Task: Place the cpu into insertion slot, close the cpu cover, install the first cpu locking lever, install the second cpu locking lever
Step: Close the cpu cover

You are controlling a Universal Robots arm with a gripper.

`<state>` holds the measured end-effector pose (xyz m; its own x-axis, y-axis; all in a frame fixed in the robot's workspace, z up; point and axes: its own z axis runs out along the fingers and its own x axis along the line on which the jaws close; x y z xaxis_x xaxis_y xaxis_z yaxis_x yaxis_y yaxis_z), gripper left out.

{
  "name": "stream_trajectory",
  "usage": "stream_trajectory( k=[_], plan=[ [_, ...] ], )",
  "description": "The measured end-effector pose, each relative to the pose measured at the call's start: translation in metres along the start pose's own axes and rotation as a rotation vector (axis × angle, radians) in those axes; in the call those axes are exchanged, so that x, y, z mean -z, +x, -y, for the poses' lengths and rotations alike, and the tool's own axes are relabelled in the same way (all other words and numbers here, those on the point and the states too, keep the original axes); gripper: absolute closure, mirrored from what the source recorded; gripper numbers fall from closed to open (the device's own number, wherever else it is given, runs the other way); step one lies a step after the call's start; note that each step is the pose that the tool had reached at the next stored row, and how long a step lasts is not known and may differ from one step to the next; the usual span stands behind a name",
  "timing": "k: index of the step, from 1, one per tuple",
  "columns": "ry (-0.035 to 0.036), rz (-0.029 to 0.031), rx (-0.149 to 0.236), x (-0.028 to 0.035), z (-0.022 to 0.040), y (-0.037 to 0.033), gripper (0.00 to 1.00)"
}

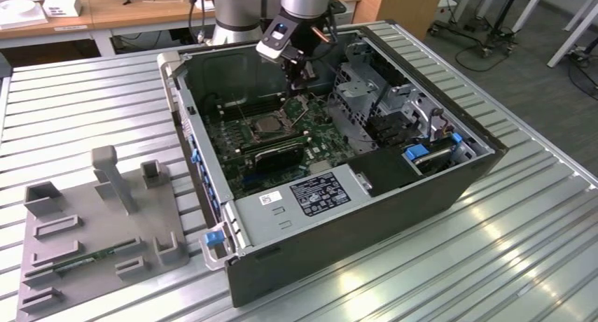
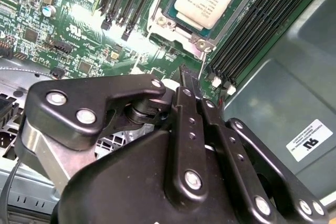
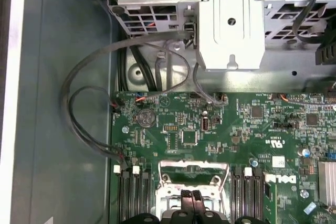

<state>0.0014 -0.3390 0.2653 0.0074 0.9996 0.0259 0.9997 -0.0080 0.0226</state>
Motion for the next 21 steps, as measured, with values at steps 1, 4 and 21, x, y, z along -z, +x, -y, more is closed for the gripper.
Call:
stream_trajectory(
  k=[1, 4, 21],
  plan=[
    [0.0000, 0.0000, 0.000, 0.0000, -0.0008, 0.0000, 0.89],
    [0.0000, 0.0000, 0.000, -0.0001, -0.0030, 0.0000, 0.89],
    [0.0000, 0.0000, 0.000, -0.0002, -0.0101, 0.0001, 0.89]
  ],
)
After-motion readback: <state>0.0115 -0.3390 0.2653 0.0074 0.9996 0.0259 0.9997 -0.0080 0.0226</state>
